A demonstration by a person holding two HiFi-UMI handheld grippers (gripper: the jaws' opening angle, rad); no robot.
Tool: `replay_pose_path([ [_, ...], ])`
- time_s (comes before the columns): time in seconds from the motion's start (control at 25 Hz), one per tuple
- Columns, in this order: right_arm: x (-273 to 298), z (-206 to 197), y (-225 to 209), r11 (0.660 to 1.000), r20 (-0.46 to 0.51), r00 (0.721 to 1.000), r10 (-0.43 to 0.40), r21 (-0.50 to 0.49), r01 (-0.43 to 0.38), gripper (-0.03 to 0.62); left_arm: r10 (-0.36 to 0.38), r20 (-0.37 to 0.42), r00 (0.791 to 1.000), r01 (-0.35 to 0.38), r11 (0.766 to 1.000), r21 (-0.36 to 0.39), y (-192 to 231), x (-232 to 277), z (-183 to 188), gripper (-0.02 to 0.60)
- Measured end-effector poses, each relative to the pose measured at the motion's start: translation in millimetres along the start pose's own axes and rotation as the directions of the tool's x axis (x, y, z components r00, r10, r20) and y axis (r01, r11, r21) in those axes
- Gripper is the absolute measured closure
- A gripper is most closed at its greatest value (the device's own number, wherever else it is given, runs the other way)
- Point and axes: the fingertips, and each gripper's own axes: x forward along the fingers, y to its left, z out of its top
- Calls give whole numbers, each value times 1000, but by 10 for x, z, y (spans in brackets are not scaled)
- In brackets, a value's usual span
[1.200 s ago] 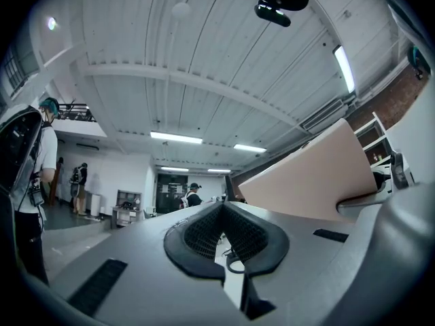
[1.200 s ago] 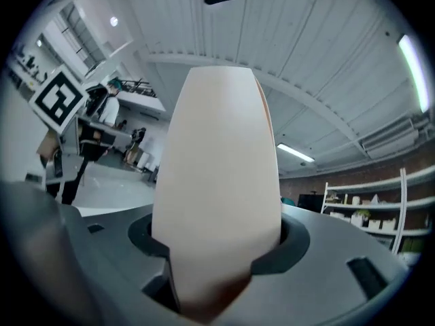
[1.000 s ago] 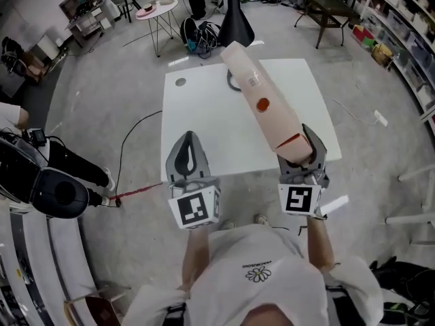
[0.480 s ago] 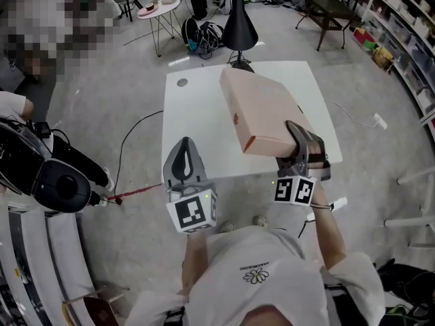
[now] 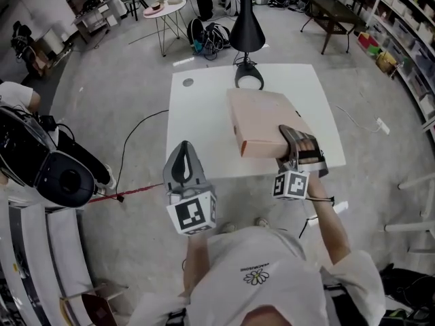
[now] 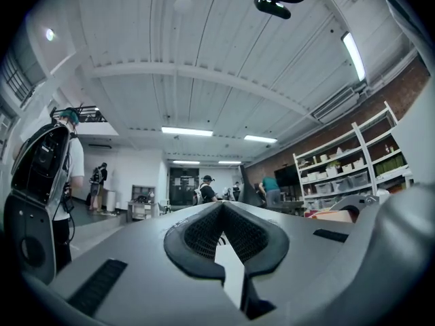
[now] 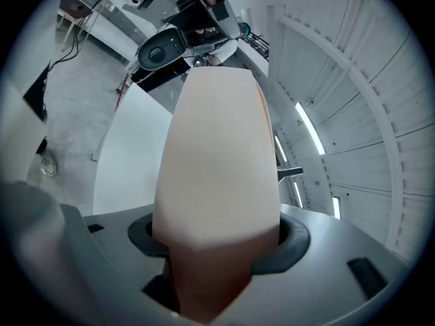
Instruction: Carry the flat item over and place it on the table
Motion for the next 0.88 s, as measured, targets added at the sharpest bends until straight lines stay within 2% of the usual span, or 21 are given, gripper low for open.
replay_pose_path([
  [0.28,241,-62,260,998,-27,999,17,-56,-18,299,20,-22,1000,-20,1000,3,105,-66,-73,566],
  [0.52,428,-77,413,997,-30,999,45,-65,-47,299,26,-26,999,-26,1000,4,127,-48,-60,566],
  [0.72,529,-46,535,989,-43,998,47,-135,-52,299,29,-26,999,-29,1000,2,145,-76,-61,566],
  [0.88,589,-33,572,987,-50,998,48,-150,-55,299,30,-27,999,-30,1000,0,159,-88,-72,566],
])
